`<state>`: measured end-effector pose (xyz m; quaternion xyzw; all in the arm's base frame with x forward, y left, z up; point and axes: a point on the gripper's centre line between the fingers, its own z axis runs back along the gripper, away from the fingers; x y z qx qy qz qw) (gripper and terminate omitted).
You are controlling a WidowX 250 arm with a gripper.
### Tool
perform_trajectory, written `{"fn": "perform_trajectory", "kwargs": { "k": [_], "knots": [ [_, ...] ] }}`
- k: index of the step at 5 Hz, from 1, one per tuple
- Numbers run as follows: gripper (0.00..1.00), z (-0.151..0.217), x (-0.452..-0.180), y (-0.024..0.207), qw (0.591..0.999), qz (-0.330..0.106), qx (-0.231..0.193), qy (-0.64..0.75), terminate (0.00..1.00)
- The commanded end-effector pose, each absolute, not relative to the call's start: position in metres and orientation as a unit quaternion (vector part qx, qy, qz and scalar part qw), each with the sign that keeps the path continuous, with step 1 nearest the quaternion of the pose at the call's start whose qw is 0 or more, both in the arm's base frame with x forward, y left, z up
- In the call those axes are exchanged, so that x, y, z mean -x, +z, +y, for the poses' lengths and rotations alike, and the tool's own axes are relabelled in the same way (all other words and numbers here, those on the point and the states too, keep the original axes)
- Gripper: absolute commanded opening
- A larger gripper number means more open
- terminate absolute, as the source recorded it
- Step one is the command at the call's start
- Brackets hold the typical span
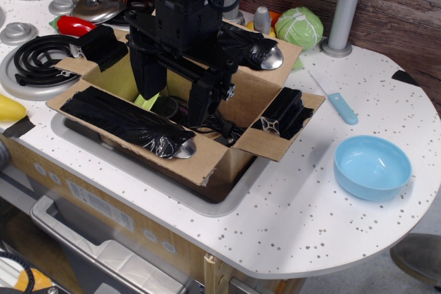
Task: Pick up bowl and put in small4fbox
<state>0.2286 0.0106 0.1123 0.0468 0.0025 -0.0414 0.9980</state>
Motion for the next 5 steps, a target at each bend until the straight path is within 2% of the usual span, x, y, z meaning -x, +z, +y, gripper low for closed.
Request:
{"fn": "perform_trajectory", "kwargs": {
  "k": [1, 2, 3, 4, 5],
  "knots": [
    [1.00, 0.011, -0.229, 0.112, 0.998, 0.002, -0.047, -0.041, 0.00],
    [1.00, -0.016, -0.228, 0.134, 0.997, -0.009, -0.026, -0.074, 0.00],
    [1.00, -0.038, -0.227, 0.139, 0.990, -0.075, 0.014, -0.120, 0.00],
    [1.00, -0.076, -0.233, 0.149, 0.981, -0.112, 0.009, -0.158, 0.00],
    [1.00, -0.116, -0.240, 0.146, 0.969, -0.143, 0.002, -0.203, 0.00]
  ]
}}
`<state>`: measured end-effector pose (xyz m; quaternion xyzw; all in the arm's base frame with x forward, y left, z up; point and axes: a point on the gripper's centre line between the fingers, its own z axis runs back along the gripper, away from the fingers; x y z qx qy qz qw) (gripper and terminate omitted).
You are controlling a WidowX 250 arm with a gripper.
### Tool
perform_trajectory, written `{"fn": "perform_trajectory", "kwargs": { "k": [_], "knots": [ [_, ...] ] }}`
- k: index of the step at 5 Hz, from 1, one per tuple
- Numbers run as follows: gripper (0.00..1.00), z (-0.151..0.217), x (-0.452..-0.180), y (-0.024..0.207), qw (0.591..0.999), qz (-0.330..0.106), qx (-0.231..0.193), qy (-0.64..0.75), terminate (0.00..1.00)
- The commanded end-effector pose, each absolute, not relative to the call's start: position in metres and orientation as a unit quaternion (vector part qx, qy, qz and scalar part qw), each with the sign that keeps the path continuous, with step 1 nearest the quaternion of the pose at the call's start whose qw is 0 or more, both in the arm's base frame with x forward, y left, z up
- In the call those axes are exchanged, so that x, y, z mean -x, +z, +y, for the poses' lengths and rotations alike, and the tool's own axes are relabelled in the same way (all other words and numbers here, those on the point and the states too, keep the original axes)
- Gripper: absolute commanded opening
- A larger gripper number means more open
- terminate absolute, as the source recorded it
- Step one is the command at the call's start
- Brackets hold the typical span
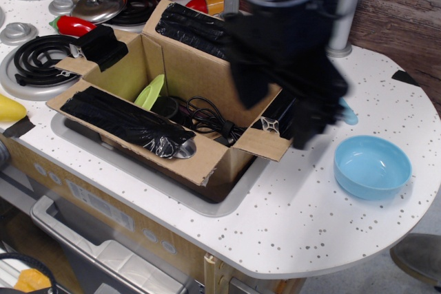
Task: Pick up bowl and put in small4fbox
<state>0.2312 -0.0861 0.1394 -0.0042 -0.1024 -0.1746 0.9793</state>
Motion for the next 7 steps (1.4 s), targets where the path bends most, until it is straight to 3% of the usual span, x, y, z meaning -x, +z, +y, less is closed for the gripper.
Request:
{"fn": "perform_trajectory", "kwargs": {
  "k": [1, 2, 4, 7],
  "knots": [
    [1.00, -0.148, -0.253, 0.143, 0.961, -0.138, -0.031, -0.236, 0.00],
    [1.00, -0.169, -0.270, 0.125, 0.956, -0.139, -0.035, -0.255, 0.00],
    [1.00, -0.182, -0.309, 0.084, 0.949, -0.181, -0.024, -0.255, 0.00],
    [1.00, -0.186, -0.338, 0.020, 0.941, -0.199, 0.035, -0.273, 0.00]
  ]
}}
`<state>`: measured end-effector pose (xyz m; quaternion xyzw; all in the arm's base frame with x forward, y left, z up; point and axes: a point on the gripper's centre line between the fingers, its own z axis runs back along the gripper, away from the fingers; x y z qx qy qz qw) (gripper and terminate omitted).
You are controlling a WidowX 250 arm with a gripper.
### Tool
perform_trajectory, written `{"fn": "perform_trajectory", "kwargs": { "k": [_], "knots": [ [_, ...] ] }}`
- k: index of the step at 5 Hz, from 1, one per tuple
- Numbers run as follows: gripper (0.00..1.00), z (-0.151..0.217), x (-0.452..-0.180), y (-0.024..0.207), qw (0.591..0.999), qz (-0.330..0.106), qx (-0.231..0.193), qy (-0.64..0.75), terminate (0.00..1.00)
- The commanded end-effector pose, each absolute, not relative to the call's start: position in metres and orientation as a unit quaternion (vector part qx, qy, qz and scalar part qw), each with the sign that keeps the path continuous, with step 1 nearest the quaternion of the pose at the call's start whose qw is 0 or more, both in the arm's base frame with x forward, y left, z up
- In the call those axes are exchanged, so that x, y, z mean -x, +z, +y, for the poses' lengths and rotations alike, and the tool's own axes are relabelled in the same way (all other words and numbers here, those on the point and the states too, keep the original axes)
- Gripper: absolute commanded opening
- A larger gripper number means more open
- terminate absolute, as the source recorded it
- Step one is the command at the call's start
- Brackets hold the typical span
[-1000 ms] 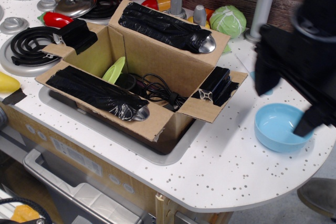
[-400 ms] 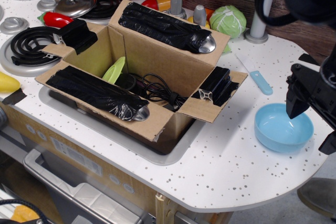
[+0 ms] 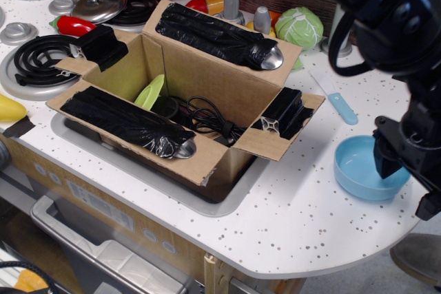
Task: Pick up bowl and put in small4fbox
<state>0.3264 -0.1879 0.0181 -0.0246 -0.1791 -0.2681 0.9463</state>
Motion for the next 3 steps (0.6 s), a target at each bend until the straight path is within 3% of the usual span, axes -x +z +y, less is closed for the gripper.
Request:
{"fn": "perform_trajectory", "kwargs": {
  "k": [1, 3],
  "knots": [
    [0.00, -0.185, -0.341, 0.012, 0.946, -0.183, 0.031, -0.264, 0.00],
    [0.00, -0.189, -0.321, 0.039, 0.960, -0.145, 0.014, -0.240, 0.00]
  ]
}}
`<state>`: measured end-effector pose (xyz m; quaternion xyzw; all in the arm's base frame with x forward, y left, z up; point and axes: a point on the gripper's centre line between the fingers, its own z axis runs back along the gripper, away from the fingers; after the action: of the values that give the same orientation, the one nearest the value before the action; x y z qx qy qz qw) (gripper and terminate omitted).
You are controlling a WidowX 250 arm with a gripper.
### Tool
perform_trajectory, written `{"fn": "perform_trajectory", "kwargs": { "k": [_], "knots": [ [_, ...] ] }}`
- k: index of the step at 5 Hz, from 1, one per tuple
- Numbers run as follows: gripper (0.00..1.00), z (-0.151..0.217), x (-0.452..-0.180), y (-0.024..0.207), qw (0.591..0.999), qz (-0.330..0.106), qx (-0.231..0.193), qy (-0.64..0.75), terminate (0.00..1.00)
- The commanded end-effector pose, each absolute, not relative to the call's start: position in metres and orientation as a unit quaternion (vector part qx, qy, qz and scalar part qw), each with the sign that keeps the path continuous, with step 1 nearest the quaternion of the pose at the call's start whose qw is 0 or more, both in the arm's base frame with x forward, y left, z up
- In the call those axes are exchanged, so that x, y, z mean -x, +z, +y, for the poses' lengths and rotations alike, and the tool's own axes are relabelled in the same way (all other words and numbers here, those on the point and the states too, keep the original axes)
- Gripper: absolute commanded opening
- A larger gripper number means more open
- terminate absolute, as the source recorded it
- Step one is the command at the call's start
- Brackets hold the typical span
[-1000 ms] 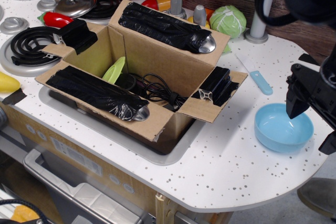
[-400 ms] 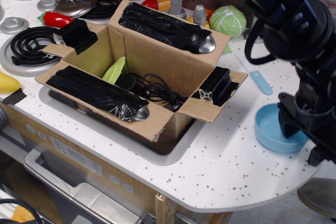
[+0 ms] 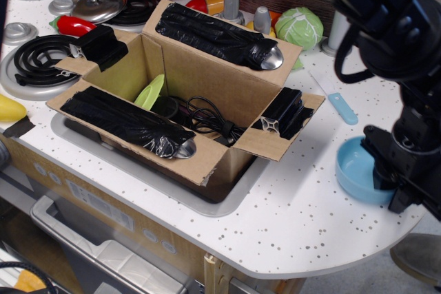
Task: Pick up bowl and put in small4fbox
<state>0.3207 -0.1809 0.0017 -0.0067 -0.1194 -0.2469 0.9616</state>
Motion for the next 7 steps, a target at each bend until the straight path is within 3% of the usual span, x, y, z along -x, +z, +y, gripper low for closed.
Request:
{"fn": "perform_trajectory", "kwargs": {
  "k": [1, 2, 3, 4, 5, 6, 7],
  "knots": [
    [0.00, -0.176, -0.298, 0.085, 0.971, -0.104, -0.051, -0.210, 0.00],
    [0.00, -0.151, -0.284, 0.126, 0.973, -0.058, -0.107, -0.195, 0.00],
    [0.00, -0.111, -0.274, 0.162, 0.960, -0.033, -0.189, -0.204, 0.00],
    [0.00, -0.065, -0.284, 0.171, 0.943, -0.042, -0.228, -0.240, 0.00],
    [0.00, -0.016, -0.299, 0.159, 0.927, -0.078, -0.225, -0.290, 0.00],
    [1.00, 0.006, -0.305, 0.144, 0.927, -0.092, -0.183, -0.314, 0.00],
    [1.00, 0.006, -0.305, 0.144, 0.927, -0.092, -0.183, -0.314, 0.00]
  ]
}}
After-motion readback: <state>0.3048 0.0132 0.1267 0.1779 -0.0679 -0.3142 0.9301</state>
